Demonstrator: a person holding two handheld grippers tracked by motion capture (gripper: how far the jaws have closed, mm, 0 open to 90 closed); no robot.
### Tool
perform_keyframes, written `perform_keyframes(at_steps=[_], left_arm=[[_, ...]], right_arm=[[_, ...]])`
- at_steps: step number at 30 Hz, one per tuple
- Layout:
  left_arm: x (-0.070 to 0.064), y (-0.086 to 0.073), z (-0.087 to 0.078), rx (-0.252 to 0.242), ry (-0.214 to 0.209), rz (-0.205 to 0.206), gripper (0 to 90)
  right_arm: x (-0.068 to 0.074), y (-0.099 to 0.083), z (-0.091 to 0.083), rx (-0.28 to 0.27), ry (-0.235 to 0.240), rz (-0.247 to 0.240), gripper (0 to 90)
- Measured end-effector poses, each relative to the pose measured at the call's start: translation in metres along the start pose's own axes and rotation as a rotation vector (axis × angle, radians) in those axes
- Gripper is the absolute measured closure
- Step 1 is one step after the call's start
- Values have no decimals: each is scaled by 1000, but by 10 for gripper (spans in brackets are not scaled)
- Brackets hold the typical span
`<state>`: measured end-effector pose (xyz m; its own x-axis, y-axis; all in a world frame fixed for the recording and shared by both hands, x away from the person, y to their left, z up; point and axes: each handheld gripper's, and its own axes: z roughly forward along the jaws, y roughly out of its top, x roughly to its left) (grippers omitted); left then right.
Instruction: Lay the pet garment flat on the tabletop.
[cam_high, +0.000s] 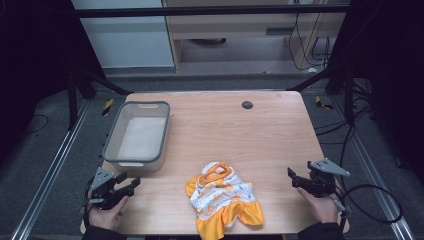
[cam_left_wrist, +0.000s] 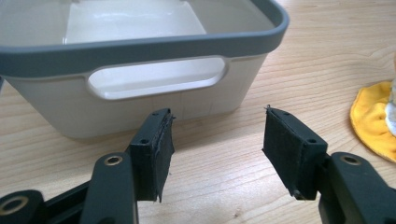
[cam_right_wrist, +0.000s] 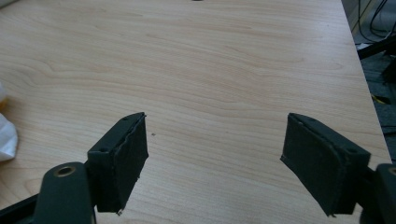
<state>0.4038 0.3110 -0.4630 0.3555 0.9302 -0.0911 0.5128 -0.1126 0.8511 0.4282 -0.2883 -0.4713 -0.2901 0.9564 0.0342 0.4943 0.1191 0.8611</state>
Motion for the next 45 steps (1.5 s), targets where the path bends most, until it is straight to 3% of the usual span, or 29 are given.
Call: perform_keyframes(at_steps=[5, 11, 21, 24, 37, 45], left_arm=[[-7, 2, -4, -22, 3, 16, 406], [-15, 4, -6, -38, -32, 22, 355], [-27, 13, -2, -40, -62, 53, 318], [-31, 17, 1, -36, -75, 61, 315], [-51, 29, 12, -29, -124, 124, 309], [-68, 35, 22, -13, -164, 172, 342]], right_arm=[[-1, 0, -3, -2, 11, 6, 250], [3, 7, -7, -21, 46, 2, 282], [14, 21, -12, -27, 140, -20, 347], [20, 26, -11, -21, 163, -59, 358], [36, 42, -7, -34, 228, -106, 368], [49, 50, -1, -34, 272, -150, 437]])
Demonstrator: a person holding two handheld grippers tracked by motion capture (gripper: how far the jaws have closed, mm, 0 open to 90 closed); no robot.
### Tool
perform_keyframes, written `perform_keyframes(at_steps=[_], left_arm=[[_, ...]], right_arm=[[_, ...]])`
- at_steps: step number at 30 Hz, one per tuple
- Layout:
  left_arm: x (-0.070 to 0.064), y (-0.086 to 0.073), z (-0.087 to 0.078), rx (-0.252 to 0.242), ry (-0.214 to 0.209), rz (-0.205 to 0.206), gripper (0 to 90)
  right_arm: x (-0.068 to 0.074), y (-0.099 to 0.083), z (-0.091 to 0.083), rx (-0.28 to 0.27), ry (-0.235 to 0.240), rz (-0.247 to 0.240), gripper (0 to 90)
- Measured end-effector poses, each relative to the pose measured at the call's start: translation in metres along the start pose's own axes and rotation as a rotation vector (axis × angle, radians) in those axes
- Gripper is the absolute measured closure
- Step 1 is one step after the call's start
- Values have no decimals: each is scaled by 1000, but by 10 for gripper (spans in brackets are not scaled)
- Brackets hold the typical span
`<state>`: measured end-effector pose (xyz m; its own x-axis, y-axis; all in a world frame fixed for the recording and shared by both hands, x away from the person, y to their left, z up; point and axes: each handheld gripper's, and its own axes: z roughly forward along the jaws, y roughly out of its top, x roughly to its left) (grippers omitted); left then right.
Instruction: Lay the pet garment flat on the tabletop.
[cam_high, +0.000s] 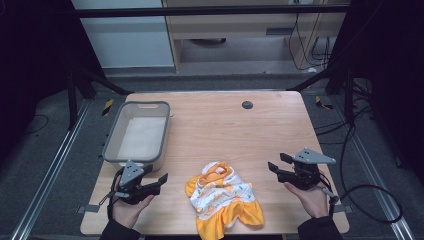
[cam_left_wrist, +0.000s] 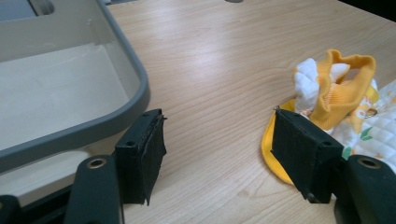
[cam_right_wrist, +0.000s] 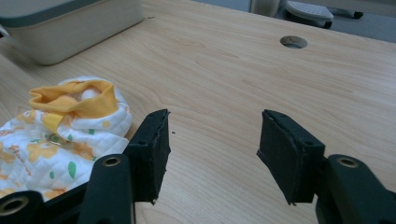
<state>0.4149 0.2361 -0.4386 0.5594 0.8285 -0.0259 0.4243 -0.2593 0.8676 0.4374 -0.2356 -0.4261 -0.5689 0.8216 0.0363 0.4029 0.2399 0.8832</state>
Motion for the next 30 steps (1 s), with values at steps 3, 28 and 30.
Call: perform_keyframes(at_steps=[3, 28, 30], left_arm=[[-7, 3, 7, 12, -23, 17, 348], [-40, 13, 45, 78, -102, 100, 364], [-43, 13, 48, 87, -113, 108, 366]], right_arm=[[5, 3, 7, 7, 26, -4, 465], [36, 15, 50, 72, 123, -92, 526], [39, 13, 54, 80, 137, -103, 529]])
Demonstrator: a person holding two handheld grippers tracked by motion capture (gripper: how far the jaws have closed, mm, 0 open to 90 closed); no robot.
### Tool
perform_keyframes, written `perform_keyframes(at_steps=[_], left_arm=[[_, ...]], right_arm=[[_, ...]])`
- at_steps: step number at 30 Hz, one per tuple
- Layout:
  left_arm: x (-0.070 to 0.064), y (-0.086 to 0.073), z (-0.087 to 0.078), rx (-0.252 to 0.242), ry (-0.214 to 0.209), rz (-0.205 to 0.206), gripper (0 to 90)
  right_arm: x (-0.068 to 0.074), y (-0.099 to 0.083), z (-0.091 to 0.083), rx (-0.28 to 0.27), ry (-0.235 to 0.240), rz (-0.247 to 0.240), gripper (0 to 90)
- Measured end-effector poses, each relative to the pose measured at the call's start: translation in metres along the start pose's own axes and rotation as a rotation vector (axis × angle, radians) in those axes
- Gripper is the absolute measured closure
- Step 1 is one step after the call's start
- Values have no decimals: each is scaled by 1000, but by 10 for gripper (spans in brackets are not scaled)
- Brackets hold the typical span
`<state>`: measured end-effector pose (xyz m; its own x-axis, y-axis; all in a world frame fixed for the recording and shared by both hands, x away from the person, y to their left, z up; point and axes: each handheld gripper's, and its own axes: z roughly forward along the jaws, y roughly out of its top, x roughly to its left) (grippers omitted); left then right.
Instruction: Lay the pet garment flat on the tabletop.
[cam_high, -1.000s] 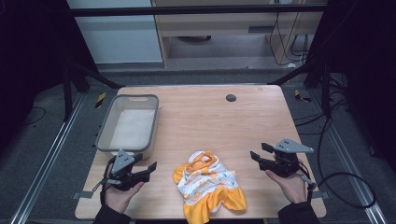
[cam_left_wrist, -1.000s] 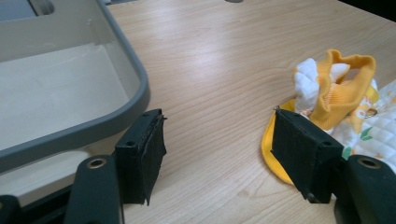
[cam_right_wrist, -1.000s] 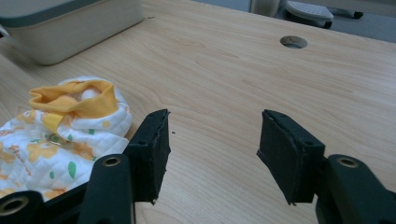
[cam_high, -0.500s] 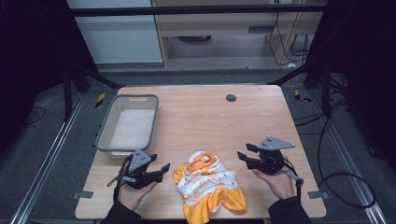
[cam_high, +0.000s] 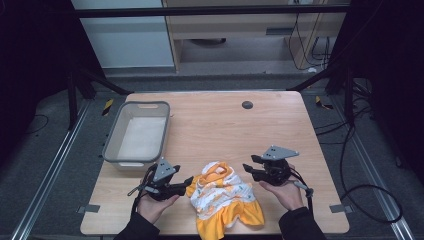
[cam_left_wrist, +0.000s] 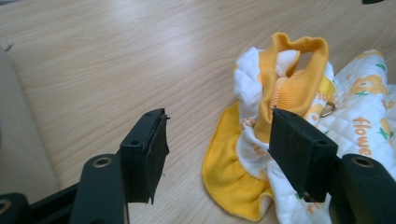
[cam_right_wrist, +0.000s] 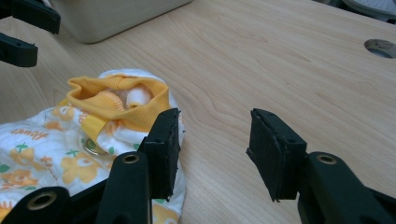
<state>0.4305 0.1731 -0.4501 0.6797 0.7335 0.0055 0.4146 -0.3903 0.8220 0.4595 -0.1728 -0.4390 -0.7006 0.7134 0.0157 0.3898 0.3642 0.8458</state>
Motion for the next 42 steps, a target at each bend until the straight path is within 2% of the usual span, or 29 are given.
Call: perform_keyframes(at_steps=[6, 11, 28, 34, 42], left_arm=[[-6, 0, 7, 18, -18, 15, 376], [-8, 0, 12, 31, -33, 24, 390], [-18, -1, 37, 104, -80, 60, 451], [-17, -1, 43, 128, -106, 67, 535], [-16, -1, 49, 150, -130, 74, 629]], right_arm=[[2, -5, 7, 16, 24, -2, 544], [8, -7, 18, 43, 62, -26, 555], [17, -11, 37, 114, 122, -57, 578], [19, -13, 43, 136, 149, -58, 639], [18, -15, 48, 155, 159, -59, 721]])
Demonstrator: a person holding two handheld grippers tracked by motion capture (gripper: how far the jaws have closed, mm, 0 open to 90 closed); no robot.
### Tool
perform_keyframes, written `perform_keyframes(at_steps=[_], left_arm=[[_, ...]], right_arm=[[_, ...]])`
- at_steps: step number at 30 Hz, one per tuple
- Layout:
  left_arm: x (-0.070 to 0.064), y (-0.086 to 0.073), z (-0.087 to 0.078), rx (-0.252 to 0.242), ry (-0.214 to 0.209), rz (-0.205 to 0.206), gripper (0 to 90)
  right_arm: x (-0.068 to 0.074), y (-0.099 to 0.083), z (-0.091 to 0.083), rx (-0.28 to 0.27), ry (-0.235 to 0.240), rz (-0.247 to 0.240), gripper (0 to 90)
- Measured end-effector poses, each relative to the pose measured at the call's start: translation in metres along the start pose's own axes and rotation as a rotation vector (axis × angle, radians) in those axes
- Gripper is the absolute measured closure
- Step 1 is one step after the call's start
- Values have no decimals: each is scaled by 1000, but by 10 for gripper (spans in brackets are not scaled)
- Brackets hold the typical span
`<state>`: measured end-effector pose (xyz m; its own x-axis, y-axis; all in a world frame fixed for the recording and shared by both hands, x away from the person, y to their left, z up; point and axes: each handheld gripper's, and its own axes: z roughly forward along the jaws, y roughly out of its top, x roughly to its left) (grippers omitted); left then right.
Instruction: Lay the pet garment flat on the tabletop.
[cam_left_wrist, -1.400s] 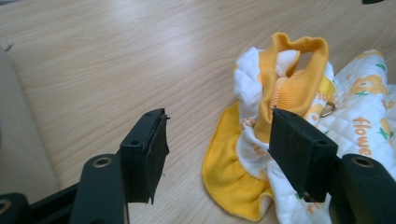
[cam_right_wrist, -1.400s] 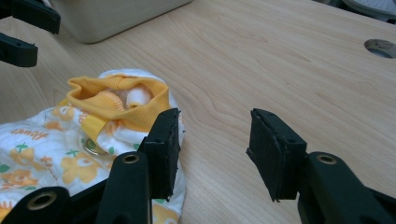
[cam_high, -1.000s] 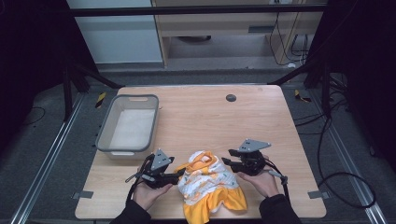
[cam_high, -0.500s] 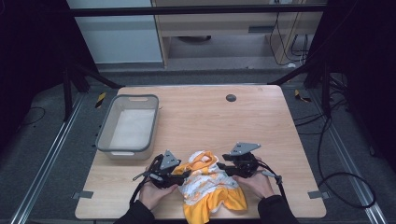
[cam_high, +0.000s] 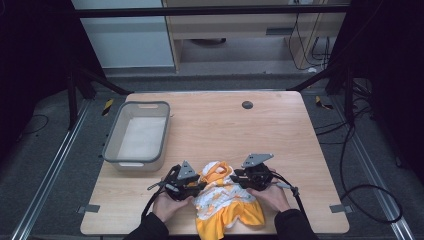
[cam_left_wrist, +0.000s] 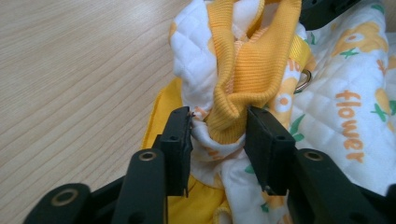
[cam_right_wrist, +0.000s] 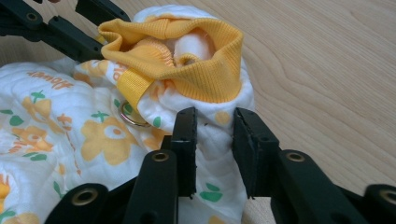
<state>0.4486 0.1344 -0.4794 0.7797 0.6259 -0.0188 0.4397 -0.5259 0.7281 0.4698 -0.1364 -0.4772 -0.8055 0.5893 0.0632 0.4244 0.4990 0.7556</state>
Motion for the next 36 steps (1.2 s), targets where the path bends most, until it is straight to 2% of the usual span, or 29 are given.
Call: perform_keyframes(at_steps=[1, 2, 3, 7, 15, 20, 36], left_arm=[[1, 0, 1, 4, -4, -6, 663], [1, 0, 1, 4, -4, -6, 686], [1, 0, 1, 5, -8, -9, 708], [3, 1, 3, 12, -12, -18, 779], [3, 3, -1, -5, 2, -21, 812], [4, 6, -8, -37, 12, -33, 820], [8, 30, -28, -127, 52, -42, 830]], right_arm=[[0, 0, 0, 3, -2, -1, 778], [0, 0, 0, 3, -2, -1, 778], [0, 0, 0, 3, -9, 0, 826], [-1, 0, -1, 2, -6, 4, 884], [-1, 2, -5, -5, -2, 7, 898], [-2, 4, -13, -38, -9, 10, 899], [0, 16, -33, -110, -37, 11, 900]])
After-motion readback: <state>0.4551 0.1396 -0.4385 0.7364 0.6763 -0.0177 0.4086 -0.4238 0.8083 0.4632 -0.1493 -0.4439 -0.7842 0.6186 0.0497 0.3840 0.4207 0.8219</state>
